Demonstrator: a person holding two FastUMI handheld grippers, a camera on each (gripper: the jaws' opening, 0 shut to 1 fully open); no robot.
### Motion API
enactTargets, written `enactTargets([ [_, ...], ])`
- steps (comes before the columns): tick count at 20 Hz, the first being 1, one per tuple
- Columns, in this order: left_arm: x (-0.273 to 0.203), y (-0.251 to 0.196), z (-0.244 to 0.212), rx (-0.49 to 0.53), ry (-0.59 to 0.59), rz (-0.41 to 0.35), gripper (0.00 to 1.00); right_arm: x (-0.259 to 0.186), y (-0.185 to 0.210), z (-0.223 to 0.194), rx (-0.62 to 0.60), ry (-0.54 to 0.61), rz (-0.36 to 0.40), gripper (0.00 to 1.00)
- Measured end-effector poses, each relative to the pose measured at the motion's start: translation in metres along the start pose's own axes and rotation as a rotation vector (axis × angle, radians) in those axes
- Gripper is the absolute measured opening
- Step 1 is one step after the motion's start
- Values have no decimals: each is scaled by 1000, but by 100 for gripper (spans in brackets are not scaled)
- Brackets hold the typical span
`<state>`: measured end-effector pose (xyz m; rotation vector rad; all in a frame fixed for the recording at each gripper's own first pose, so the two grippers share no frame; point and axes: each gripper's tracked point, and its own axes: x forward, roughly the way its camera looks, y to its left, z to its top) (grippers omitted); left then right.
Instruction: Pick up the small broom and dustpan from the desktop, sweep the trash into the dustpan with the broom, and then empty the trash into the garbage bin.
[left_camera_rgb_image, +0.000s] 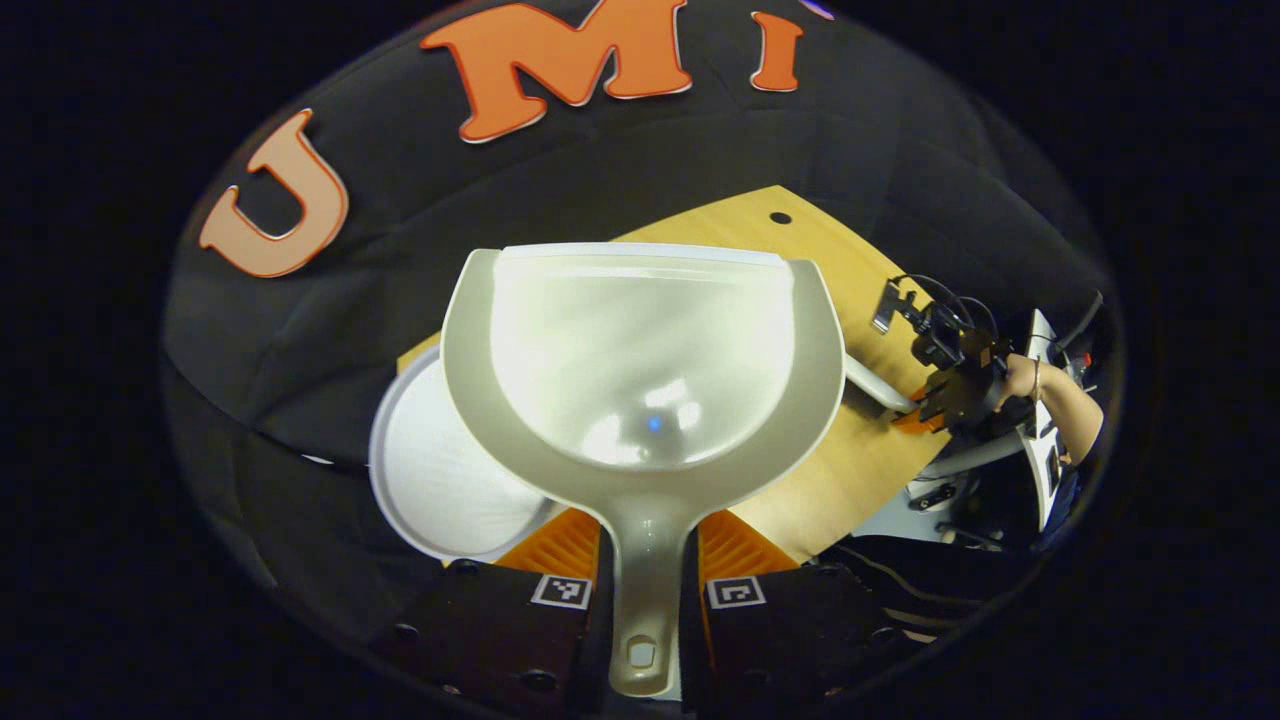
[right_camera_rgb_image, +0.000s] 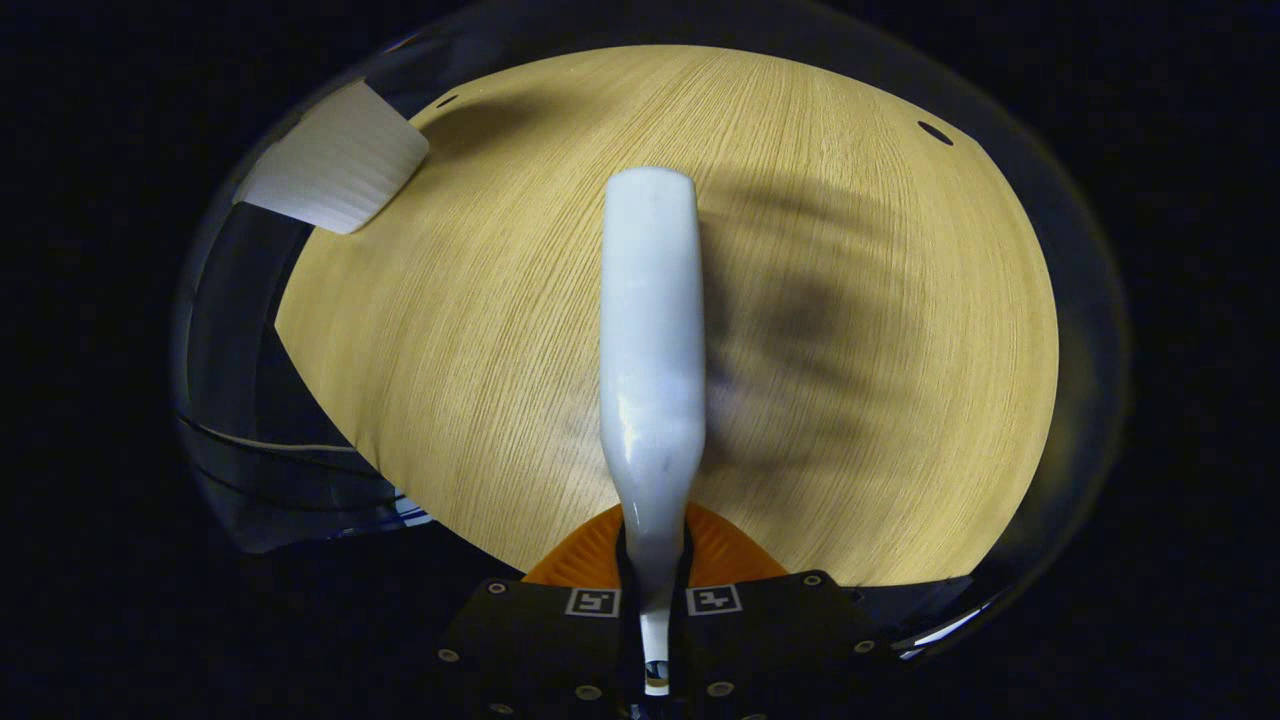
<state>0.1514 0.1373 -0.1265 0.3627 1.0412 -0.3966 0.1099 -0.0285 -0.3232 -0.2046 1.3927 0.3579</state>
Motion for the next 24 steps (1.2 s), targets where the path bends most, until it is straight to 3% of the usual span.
enactTargets([
  [3, 27, -26, -8, -20, 33, -51, 28, -7, 3, -4, 24, -21, -6, 9],
  [8, 106, -60, -39, -166, 89, -50, 28, -12, 10, 1, 92, -61, -9, 9],
  [12, 177, -83, -78, -402, 181, -36, 28, -8, 6, 1, 126, -61, -63, 10],
  [14, 204, -91, -95, -471, 209, -1, 28, -9, 4, 1, 149, -61, -98, 10],
  [16, 223, -97, -105, -485, 214, 40, 28, -11, 4, 6, 181, -72, -127, 9],
  [20, 245, -117, -102, -531, 212, 32, 28, 12, -10, 15, 185, -61, -201, 10],
  [24, 256, -121, -87, -505, 204, 38, 30, 20, -7, 18, 178, -63, -195, 12],
])
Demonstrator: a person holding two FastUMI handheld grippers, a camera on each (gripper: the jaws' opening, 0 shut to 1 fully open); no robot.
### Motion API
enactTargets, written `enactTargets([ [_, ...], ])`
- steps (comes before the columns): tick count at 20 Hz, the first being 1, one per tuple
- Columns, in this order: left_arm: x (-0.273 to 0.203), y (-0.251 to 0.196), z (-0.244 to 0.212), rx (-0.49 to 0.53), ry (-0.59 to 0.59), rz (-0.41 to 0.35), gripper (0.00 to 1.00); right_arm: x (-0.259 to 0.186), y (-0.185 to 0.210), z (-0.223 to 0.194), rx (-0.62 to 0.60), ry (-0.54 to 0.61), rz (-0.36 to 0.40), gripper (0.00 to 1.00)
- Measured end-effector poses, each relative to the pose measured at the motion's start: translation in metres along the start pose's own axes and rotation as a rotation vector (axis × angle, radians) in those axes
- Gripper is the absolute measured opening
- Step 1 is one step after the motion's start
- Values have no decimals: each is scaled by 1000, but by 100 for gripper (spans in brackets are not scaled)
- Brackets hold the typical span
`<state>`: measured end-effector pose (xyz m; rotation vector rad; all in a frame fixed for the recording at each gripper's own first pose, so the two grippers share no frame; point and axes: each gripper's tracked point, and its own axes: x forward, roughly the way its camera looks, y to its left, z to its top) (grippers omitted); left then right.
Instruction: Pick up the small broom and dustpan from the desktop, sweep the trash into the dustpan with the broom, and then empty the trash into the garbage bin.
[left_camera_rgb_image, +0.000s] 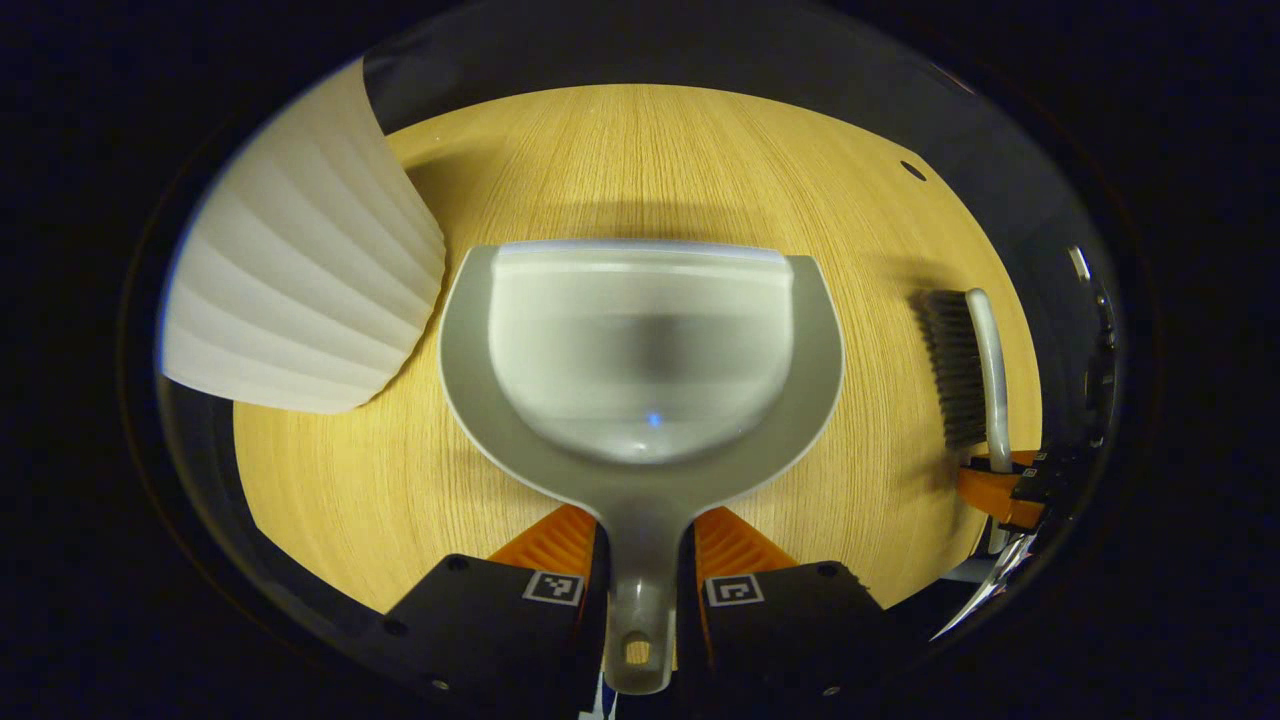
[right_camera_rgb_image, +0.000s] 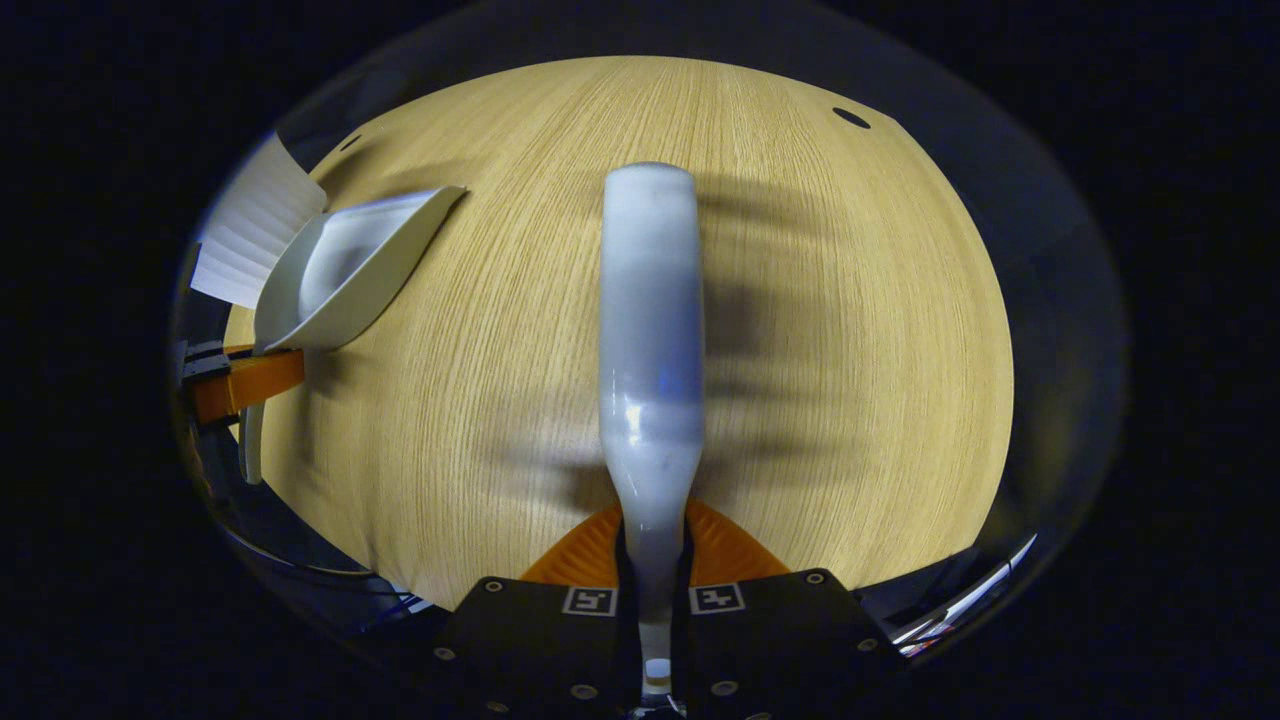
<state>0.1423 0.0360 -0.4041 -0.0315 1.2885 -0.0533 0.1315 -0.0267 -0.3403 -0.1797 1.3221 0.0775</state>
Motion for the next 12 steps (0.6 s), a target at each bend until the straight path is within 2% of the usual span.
enactTargets([
  [5, 10, -9, 21, 17, 8, 17, 37, 2, 1, 3, 4, -2, 11, 21],
  [6, 12, -10, 27, 28, 7, 24, 42, 3, 3, 5, 2, -10, 24, 24],
  [8, 21, -12, 39, 38, 5, 32, 100, 2, 7, 6, 11, -10, 55, 33],
  [9, 24, -13, 46, 30, 5, 37, 97, 1, 13, 7, 30, -20, 85, 37],
  [11, 35, -16, 58, 1, 7, 34, 94, 1, 17, 7, 53, -33, 108, 56],
  [12, 40, -19, 64, -14, 6, 29, 97, 0, 15, 9, 42, -47, 95, 87],
])
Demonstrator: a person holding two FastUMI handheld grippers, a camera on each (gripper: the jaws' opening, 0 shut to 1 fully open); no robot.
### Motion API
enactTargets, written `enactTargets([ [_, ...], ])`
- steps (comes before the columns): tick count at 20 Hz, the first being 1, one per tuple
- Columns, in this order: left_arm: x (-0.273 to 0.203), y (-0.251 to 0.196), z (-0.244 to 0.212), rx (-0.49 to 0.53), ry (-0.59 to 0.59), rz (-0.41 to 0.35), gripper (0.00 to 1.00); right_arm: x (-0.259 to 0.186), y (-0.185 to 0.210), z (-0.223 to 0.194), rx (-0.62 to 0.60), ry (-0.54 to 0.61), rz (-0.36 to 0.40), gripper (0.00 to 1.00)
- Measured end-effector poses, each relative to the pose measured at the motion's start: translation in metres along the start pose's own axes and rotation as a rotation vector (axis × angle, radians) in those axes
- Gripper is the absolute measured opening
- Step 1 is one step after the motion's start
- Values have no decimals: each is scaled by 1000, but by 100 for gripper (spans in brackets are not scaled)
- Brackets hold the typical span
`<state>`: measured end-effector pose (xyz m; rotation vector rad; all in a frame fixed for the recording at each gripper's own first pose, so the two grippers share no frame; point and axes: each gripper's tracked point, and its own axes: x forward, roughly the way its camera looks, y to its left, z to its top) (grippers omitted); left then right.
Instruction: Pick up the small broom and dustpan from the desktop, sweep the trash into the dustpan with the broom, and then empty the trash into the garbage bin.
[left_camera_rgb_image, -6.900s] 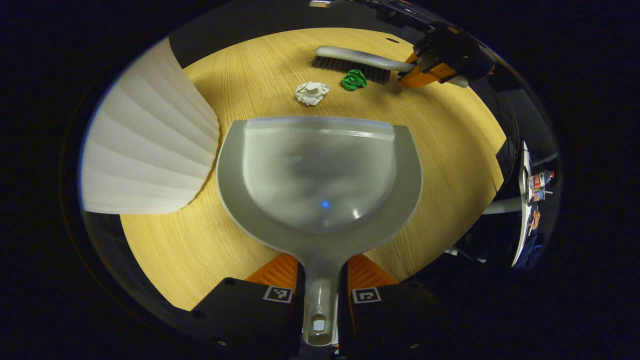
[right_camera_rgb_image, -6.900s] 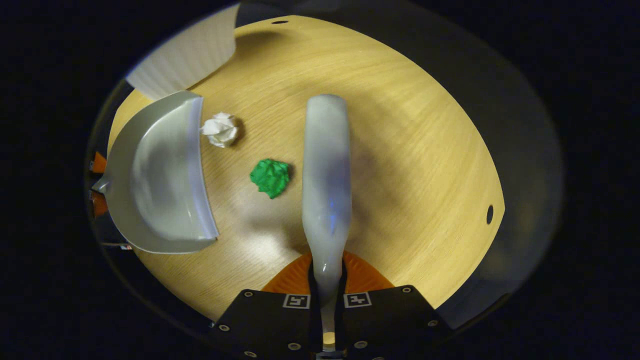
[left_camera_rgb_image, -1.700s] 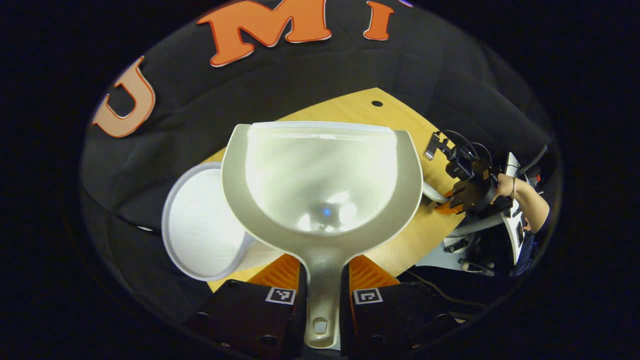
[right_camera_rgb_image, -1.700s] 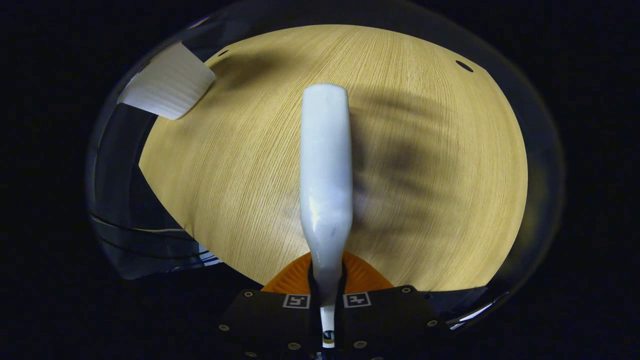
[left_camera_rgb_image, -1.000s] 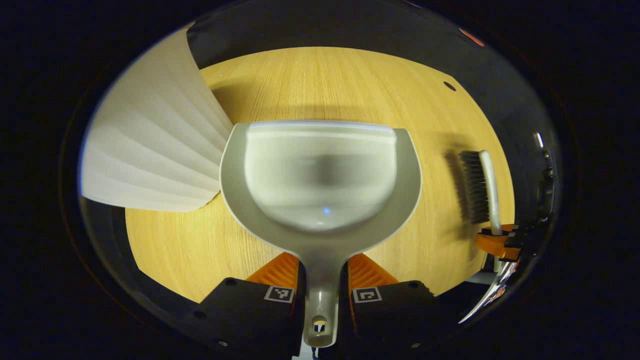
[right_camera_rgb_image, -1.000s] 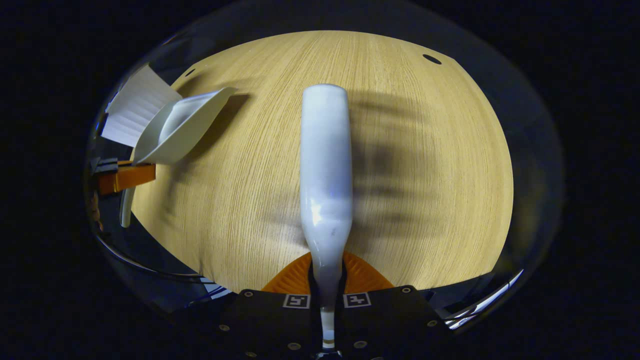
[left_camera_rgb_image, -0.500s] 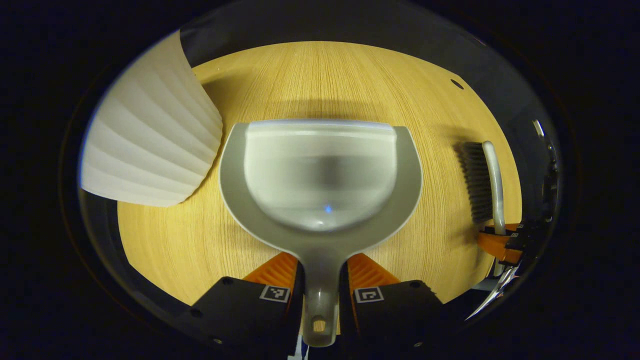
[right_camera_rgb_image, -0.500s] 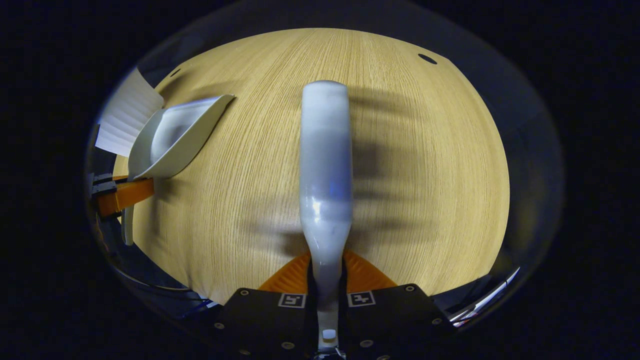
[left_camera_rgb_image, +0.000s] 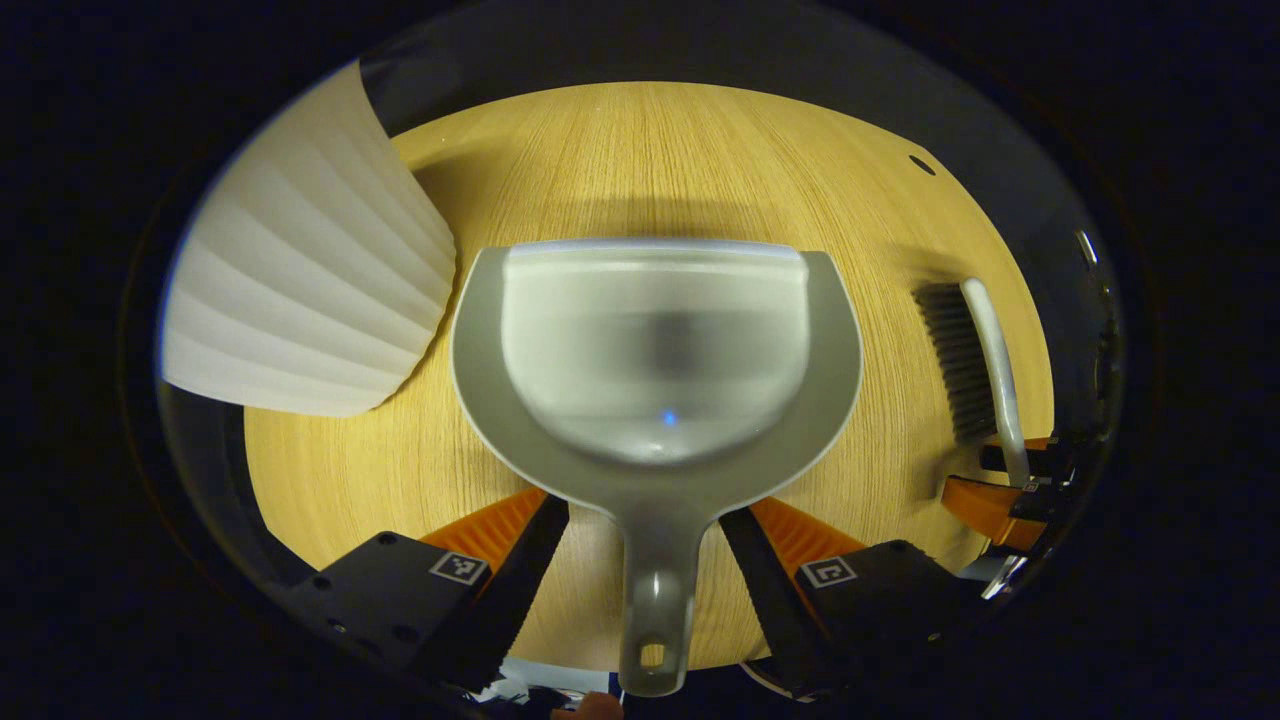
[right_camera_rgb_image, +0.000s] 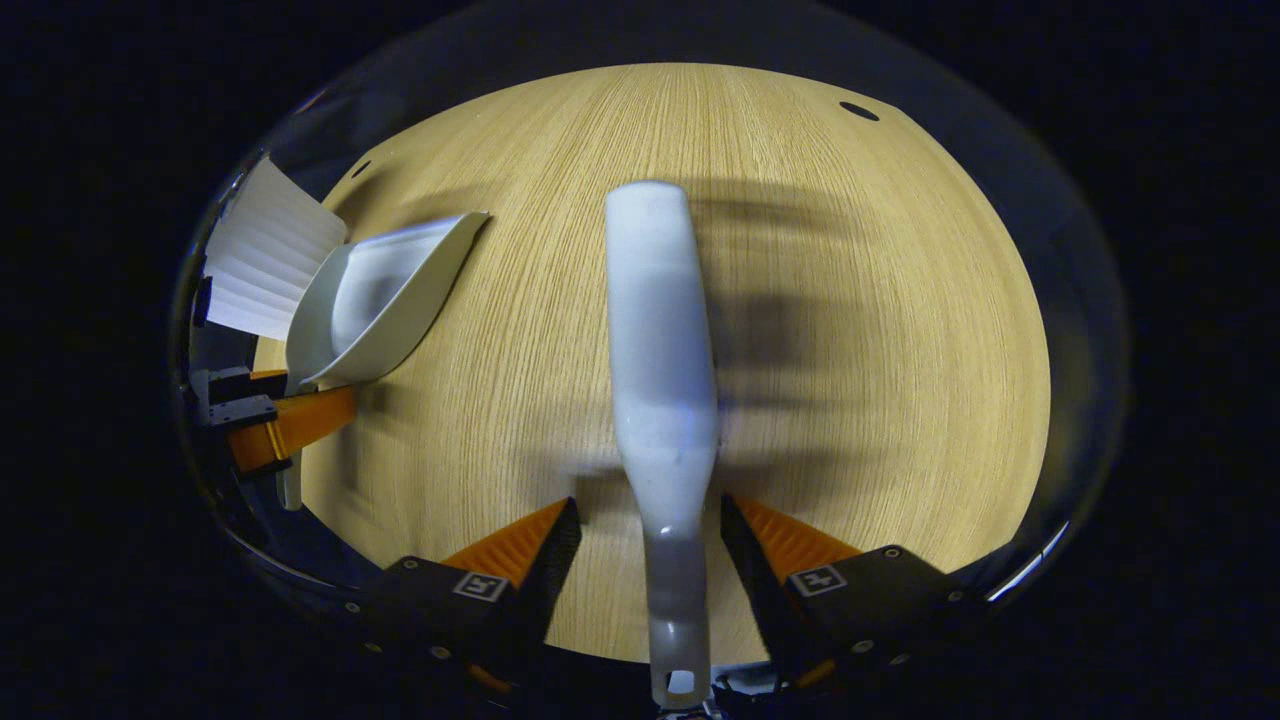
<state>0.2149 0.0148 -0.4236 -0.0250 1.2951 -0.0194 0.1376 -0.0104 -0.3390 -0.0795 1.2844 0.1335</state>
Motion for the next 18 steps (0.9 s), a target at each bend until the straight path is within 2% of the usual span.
enactTargets([
  [1, 4, -2, 8, -9, -5, -2, 98, 2, -6, -2, -16, -9, -29, 94],
  [3, 6, -6, 26, 4, -36, 3, 98, -7, -11, -2, -20, -48, -42, 94],
  [7, -13, -15, 79, 48, -170, 13, 98, -58, -6, 15, 23, -205, 0, 94],
  [10, -48, -28, 132, 64, -328, -1, 97, -124, 5, 42, 20, -415, 3, 94],
  [11, -104, -37, 96, 68, -403, -11, 98, -150, 11, 52, 16, -502, 7, 94],
  [12, -12, -43, 102, 70, -481, -17, 98, -177, 17, 60, 13, -587, 9, 94],
  [13, -74, -28, 94, 76, -556, -22, 97, -205, 24, 67, 2, -668, 10, 93],
  [14, -67, -23, 104, 83, -624, -25, 97, -227, 30, 73, -10, -745, 2, 93],
  [15, -102, -37, 140, 89, -685, -27, 97, -248, 37, 80, -20, -817, -11, 93],
  [16, -70, -33, 155, 88, -742, -32, 97, -270, 44, 85, -28, -888, -16, 93],
  [18, -111, -36, 140, 82, -839, -41, 96, -306, 57, 92, -40, -1013, -19, 93],
])
